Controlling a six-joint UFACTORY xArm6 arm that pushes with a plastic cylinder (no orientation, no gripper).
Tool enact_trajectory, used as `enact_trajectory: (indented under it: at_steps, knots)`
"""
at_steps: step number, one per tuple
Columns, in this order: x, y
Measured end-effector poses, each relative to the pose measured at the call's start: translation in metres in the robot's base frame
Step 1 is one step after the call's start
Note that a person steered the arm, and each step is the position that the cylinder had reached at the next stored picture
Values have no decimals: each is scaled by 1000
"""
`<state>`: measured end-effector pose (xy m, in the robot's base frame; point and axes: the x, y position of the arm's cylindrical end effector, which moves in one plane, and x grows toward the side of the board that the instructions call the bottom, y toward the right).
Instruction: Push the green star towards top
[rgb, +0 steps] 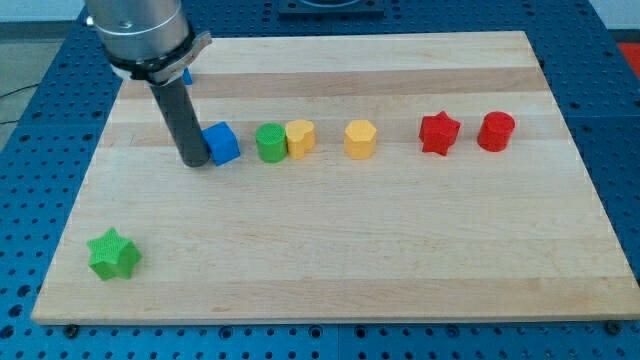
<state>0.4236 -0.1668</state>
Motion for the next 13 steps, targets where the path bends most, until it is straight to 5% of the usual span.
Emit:
enact_trajectory:
  at_steps: [2, 5, 7, 9, 10, 12, 13]
  knots:
    - [5, -34]
    - [151, 69]
    - [128, 119]
    - [74, 93]
    - [87, 41]
    - [187, -14]
    - [169, -78]
